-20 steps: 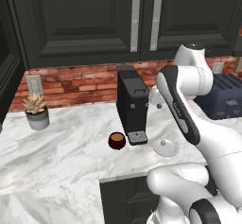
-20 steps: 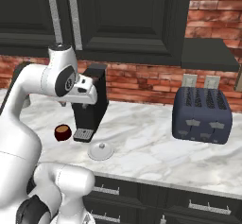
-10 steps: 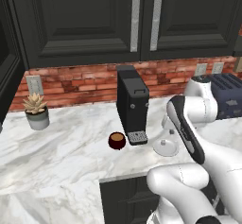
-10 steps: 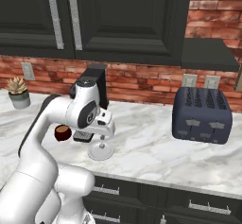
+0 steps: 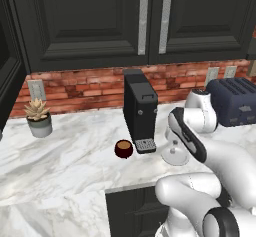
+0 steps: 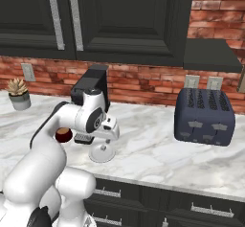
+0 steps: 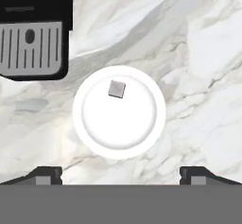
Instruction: Take a sugar cube from the saucer and place it inside the coffee. Then, grab milk from the fridge and place it next to the coffee on the counter to sweeten the coffee.
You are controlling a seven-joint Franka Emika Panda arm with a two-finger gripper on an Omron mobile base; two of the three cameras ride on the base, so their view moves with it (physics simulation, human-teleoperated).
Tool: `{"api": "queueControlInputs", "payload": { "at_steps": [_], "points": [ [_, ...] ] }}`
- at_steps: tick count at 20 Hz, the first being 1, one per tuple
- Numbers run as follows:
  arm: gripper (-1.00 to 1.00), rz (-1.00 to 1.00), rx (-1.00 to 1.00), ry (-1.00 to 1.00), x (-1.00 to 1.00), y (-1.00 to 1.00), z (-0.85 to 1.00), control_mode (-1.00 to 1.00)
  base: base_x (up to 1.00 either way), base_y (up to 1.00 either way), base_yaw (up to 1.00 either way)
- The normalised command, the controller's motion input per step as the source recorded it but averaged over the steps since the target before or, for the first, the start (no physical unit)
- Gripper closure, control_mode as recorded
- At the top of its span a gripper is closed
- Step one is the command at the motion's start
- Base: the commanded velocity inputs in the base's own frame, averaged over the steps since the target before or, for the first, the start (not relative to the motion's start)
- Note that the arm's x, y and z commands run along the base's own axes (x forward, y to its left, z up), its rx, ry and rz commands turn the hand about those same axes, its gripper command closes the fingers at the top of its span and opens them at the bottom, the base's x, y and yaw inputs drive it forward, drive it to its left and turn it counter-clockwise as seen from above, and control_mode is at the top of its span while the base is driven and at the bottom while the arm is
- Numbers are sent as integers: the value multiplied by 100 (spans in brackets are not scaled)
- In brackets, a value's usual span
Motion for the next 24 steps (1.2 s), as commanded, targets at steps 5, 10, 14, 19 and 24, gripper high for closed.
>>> {"api": "queueControlInputs", "payload": {
  "at_steps": [5,10,14,19,24],
  "points": [
    [-100,0,-5,0,8,19,-54,-100,0,0,0],
    [-100,0,0,0,20,1,-25,-100,0,0,0],
    [-100,0,0,0,5,0,-29,-100,0,0,0],
    [-100,0,0,0,10,0,-9,-100,0,0,0],
    [-100,0,0,0,15,0,-10,-100,0,0,0]
  ]
}}
